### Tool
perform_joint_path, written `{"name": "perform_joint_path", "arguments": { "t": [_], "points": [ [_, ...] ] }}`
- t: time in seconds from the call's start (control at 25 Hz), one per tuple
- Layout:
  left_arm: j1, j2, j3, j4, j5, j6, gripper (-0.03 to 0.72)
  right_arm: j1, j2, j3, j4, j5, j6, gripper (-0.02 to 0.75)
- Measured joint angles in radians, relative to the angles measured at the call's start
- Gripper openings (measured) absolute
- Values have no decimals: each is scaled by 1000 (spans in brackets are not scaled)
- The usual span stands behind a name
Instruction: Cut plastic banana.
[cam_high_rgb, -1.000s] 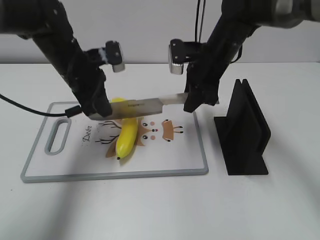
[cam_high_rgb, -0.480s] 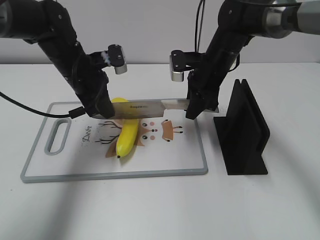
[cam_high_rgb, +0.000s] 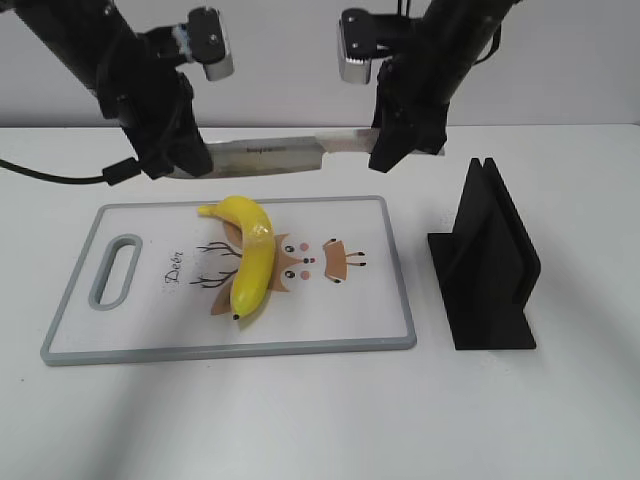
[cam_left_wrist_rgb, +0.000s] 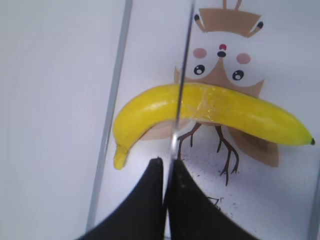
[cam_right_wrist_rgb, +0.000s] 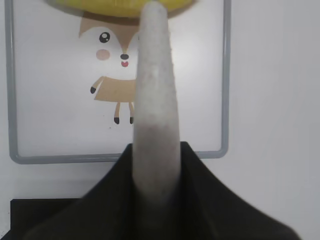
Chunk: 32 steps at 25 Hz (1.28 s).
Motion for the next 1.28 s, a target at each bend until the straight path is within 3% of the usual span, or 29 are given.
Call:
{"name": "perform_joint_path", "arguments": {
  "t": [0.36,0.72,0.84,1.08,1.16,1.28],
  "points": [
    [-1,-159,0,-2,65,-1,-20,9,-144,-1,3,23,16,170],
    [-2,-171,0,-2,60,-2,3,9,-152,-1,4,25,22,170],
    [-2,-171,0,-1,40,-9,121,9,-152,-1,11,28,35,169],
    [1,-196,0,-1,21,-12,498,7,-154,-1,9,22,60,167],
    [1,-213,0,-1,14,-20,564,4,-154,-1,2,21,65,167],
    [1,-251,0,8,14,-57,590,4,-158,-1,-7,21,66,167]
  ]
}}
